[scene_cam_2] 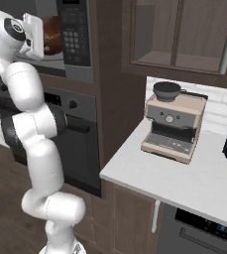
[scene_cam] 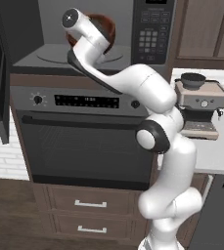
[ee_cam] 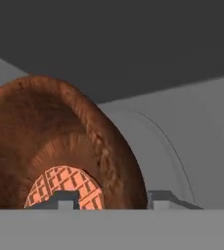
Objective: Open the microwave, place the bowl with waffle inside the microwave, then close the microwave door and turn it on.
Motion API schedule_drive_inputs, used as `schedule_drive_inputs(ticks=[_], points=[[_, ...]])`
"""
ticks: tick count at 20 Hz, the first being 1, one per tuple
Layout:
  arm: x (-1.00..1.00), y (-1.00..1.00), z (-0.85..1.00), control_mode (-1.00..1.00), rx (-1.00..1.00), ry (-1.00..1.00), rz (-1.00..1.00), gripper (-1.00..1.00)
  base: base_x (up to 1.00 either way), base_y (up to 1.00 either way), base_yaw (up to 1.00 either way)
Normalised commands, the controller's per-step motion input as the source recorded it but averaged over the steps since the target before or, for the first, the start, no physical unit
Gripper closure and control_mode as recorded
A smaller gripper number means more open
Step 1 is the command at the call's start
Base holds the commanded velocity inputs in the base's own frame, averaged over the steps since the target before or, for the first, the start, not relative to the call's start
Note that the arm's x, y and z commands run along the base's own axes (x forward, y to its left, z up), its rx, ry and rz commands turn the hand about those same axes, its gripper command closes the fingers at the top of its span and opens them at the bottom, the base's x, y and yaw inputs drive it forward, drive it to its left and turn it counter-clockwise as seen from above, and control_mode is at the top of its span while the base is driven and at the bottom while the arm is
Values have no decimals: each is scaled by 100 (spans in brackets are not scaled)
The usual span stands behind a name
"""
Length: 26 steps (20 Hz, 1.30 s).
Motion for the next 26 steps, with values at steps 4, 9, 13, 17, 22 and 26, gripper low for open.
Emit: schedule_drive_inputs(ticks=[4, 9, 13, 17, 22, 26], points=[[11, 0, 0, -100, 7, -33, -13, -100, 0, 0, 0], [-65, 0, -18, -100, 10, -69, -5, -100, 0, 0, 0], [-100, 13, -72, -100, 4, -66, 0, -100, 0, 0, 0], [-100, 6, -95, -100, 4, -42, -1, -100, 0, 0, 0], [-100, -1, -85, -100, 12, -36, 0, -100, 0, 0, 0], [-100, -10, -64, -100, 12, -27, 0, -100, 0, 0, 0]])
